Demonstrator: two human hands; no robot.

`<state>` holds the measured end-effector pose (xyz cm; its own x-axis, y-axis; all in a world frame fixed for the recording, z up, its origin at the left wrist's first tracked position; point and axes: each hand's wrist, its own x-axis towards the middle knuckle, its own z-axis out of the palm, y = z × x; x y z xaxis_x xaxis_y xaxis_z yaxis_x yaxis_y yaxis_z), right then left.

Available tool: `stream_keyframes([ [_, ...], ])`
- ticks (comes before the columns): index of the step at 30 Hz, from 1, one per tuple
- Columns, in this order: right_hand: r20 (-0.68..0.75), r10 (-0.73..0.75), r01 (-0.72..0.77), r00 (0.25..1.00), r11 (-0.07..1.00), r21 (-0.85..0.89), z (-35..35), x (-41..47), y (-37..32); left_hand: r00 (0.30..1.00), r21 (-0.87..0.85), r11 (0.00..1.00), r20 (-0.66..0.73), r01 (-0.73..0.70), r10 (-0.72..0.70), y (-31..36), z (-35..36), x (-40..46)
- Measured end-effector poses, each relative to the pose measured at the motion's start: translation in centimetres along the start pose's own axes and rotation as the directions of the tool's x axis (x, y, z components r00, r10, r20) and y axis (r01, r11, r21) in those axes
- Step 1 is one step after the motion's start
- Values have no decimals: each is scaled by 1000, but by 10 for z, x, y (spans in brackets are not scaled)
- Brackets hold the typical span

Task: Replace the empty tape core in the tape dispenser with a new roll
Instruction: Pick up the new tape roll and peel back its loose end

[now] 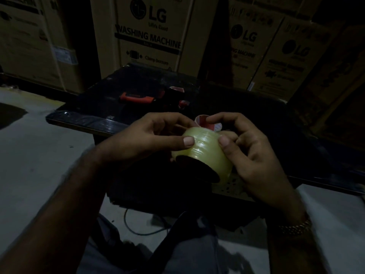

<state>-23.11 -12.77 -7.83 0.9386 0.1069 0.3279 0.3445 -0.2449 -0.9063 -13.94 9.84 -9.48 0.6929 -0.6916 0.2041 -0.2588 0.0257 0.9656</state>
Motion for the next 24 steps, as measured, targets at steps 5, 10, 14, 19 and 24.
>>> stream_keyframes([
  [5,7,-6,6,1000,998,-56,5,5,6,990,-62,994,112,92,-85,-4,0,-2],
  [10,7,-33,34,999,994,-105,8,9,12,972,-34,985,172,168,-160,-6,0,-1],
  [14,-20,-71,66,997,980,-188,12,12,16,980,31,988,123,151,-154,-9,8,1],
  [19,-50,-107,93,993,968,-233,12,14,17,993,33,996,77,84,-86,-15,18,3],
  [24,-52,-119,102,992,962,-254,7,16,19,998,21,999,54,44,-45,-19,24,2],
])
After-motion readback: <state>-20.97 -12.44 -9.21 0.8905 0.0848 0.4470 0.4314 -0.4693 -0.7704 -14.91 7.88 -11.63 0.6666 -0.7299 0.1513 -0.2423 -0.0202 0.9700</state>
